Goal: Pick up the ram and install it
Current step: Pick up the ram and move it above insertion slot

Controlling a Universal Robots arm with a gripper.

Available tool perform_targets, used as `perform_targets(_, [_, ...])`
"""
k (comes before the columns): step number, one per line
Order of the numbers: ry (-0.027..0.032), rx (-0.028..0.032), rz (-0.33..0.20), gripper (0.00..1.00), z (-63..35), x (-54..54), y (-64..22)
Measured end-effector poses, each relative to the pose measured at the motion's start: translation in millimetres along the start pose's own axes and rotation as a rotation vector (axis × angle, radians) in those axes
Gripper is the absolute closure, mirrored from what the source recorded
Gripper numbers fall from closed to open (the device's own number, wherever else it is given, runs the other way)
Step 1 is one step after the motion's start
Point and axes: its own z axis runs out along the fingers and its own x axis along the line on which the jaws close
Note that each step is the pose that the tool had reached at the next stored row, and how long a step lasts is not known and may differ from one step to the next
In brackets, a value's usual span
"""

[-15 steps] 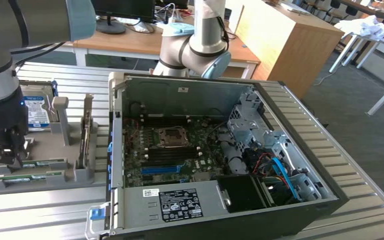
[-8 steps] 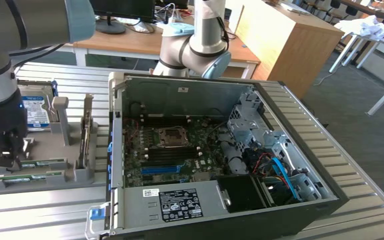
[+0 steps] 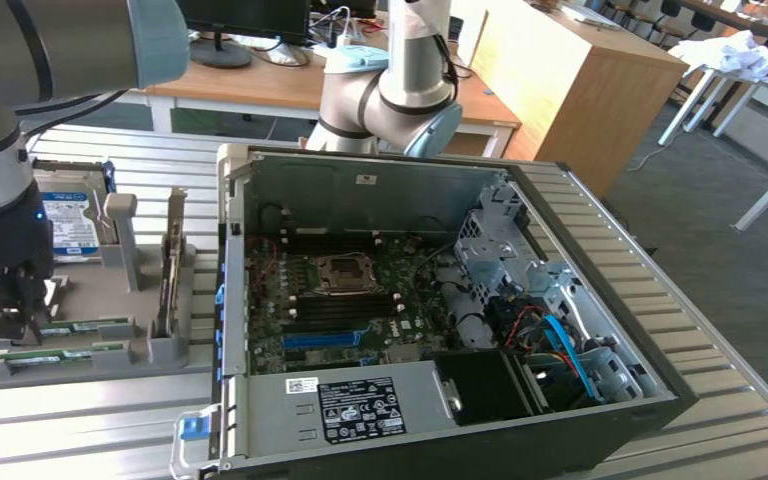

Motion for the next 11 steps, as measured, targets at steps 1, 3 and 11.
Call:
perform_targets(1, [-0.0001,0.0002,0.0,0.7,0.7,0.0,0.0])
perform_targets(3, [0.0001,0.0004,0.0,0.7,2.6,0.1,-0.1])
perform_targets(11, [-0.0001,0.0029,0.0,0.7,13.1,0.3,-0.5])
